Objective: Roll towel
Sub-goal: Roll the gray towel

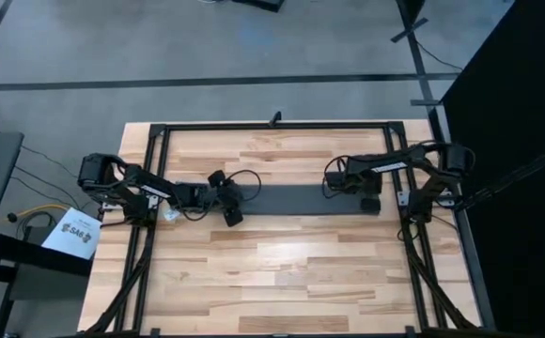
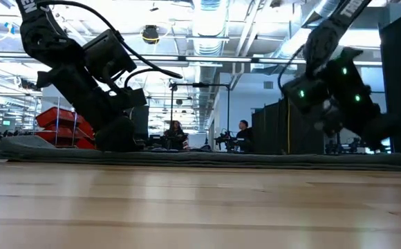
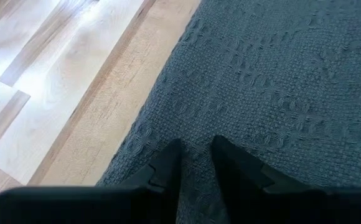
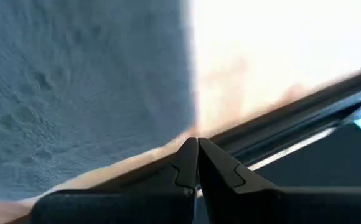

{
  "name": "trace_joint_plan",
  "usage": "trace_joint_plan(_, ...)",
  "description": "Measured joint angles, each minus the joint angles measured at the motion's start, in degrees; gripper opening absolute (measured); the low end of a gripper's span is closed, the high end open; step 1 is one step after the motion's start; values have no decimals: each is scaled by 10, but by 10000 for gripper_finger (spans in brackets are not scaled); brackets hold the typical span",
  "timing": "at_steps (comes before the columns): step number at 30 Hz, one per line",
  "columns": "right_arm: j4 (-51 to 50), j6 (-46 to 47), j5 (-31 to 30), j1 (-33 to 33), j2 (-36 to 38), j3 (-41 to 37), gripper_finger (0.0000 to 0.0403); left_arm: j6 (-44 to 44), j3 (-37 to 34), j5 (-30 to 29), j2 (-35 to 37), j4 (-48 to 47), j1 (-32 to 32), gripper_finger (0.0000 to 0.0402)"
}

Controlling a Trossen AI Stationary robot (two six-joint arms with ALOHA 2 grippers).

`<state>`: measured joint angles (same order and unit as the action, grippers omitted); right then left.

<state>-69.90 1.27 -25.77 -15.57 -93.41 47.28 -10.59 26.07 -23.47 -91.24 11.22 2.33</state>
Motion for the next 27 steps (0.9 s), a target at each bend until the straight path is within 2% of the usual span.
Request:
trace_joint_plan(3,6,3,1,19,48,12,0,0,-1,0,0,5,0,81)
trace_joint_plan(5,57,-5,18,38,82,15,0,0,-2,0,0,9,0,81)
trace_joint_plan(8,208,-31,114,61,125,-1,0,2,3,2,8,1,0,81)
trace_joint_plan(10,344,-52,187,70,137,-20,0,9,8,8,20,-5,0,81)
trace_joint_plan(12,483,-73,235,73,132,-44,0,18,10,11,33,-15,0,81)
trace_joint_plan(16,751,-114,283,72,67,-74,0,30,12,14,59,-19,0,82)
trace_joint_plan(20,996,-123,352,72,-52,-70,0,16,13,10,76,-38,-1,81)
trace_joint_plan(22,1082,-123,369,72,-120,-54,0,6,13,9,77,-33,-4,82)
trace_joint_plan(27,1224,-110,407,68,-256,3,0,-26,13,24,75,-31,-20,82)
